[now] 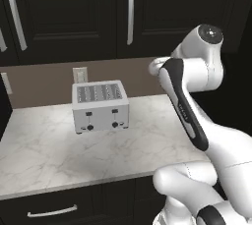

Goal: The dining table condiment station is running low on mustard. Refill the condiment station by opening the cabinet and taking the mustard from the cabinet and placing it on the dining table.

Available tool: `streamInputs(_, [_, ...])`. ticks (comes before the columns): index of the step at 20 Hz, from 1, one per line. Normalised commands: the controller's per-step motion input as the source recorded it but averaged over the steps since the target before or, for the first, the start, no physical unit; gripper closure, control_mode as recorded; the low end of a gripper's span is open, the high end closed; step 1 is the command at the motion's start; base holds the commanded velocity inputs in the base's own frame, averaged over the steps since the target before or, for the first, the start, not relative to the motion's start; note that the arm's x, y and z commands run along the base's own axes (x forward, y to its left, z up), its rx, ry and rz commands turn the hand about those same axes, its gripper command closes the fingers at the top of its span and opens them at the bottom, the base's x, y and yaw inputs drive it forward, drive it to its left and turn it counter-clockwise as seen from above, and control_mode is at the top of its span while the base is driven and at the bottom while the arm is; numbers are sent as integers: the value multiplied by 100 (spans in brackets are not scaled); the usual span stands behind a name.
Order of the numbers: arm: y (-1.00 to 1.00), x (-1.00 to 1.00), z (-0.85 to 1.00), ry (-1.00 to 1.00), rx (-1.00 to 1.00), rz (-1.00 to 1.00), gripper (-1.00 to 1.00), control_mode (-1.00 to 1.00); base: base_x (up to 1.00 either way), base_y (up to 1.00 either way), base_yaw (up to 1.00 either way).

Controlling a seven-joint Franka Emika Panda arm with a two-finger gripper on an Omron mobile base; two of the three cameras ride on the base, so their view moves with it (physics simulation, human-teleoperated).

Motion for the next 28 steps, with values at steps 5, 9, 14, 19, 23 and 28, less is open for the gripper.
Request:
streamInputs(5, [29, -2, 74, -28, -1, 0, -100, -100, 0, 0, 0])
streamInputs(9, [40, 5, 74, -17, 0, 0, -100, -100, 0, 0, 0])
streamInputs(14, [46, 40, 71, -2, 0, 0, -100, -100, 0, 0, 0])
streamInputs(19, [25, 70, 22, 2, 0, 0, -100, -100, 0, 0, 0])
streamInputs(23, [2, 5, 0, 0, 0, 4, -100, -100, 0, 0, 0])
streamInputs(28, [19, 57, -12, 0, -1, 0, -100, -100, 0, 0, 0])
